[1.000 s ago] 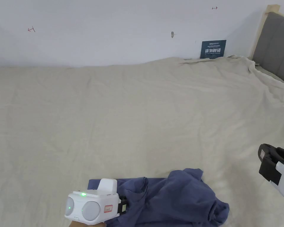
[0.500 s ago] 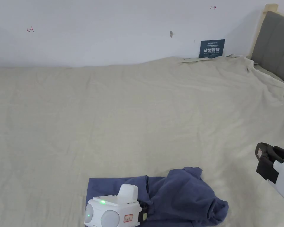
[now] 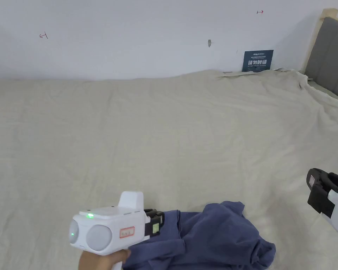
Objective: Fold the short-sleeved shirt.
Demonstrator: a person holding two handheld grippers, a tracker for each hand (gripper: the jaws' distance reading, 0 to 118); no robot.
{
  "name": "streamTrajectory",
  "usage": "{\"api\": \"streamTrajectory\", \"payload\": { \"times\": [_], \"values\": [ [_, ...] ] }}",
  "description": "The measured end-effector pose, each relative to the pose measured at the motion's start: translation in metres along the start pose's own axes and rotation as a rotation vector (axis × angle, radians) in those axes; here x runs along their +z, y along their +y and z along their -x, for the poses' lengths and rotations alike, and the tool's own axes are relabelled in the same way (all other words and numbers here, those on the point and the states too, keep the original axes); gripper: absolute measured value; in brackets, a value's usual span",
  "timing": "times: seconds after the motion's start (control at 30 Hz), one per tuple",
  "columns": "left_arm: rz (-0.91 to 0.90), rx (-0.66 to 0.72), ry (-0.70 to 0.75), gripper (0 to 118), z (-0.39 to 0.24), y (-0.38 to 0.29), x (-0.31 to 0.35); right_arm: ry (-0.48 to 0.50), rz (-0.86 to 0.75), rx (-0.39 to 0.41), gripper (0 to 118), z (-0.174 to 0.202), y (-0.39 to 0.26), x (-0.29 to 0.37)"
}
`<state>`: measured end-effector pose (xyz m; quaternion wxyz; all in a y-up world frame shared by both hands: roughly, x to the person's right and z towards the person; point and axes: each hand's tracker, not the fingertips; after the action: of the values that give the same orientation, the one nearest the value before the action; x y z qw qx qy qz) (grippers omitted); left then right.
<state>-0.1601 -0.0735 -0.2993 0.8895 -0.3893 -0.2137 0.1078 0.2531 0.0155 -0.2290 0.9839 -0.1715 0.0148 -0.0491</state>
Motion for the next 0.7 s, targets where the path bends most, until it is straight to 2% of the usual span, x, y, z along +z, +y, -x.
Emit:
{"api": "streamTrajectory", "payload": {
  "times": [0.23,0.3,0.33,0.4,0.43,0.47,0.5,0.53,0.7],
  "values": [
    [0.032,0.178,-0.009,0,0.065,0.013,0.021,0.012,0.003,0.011,0,0.005,0.001,-0.002],
    [0.057,0.19,0.002,0,0.083,0.01,0.023,0.012,0.005,0.012,0,0.005,0.001,-0.002],
    [0.057,0.21,0.004,4,0.092,0.007,0.023,0.012,0.007,0.012,0,0.006,0.001,-0.002],
    [0.09,0.262,0.013,28,0.109,0.002,0.023,0.012,0.011,0.012,0,0.006,0.001,-0.003],
    [0.106,0.276,0.017,48,0.115,-0.002,0.021,0.011,0.012,0.012,0,0.007,0.0,-0.004],
    [0.132,0.29,0.023,76,0.122,-0.005,0.019,0.011,0.014,0.013,0,0.007,0.0,-0.004],
    [0.136,0.299,0.029,92,0.127,-0.009,0.017,0.011,0.017,0.014,0,0.008,0.0,-0.005],
    [0.147,0.307,0.027,101,0.133,-0.013,0.014,0.012,0.019,0.015,0,0.008,-0.001,-0.006],
    [0.165,0.367,0.024,104,0.152,-0.03,0.002,0.016,0.034,0.022,0,0.011,-0.002,-0.009]
  ]
}}
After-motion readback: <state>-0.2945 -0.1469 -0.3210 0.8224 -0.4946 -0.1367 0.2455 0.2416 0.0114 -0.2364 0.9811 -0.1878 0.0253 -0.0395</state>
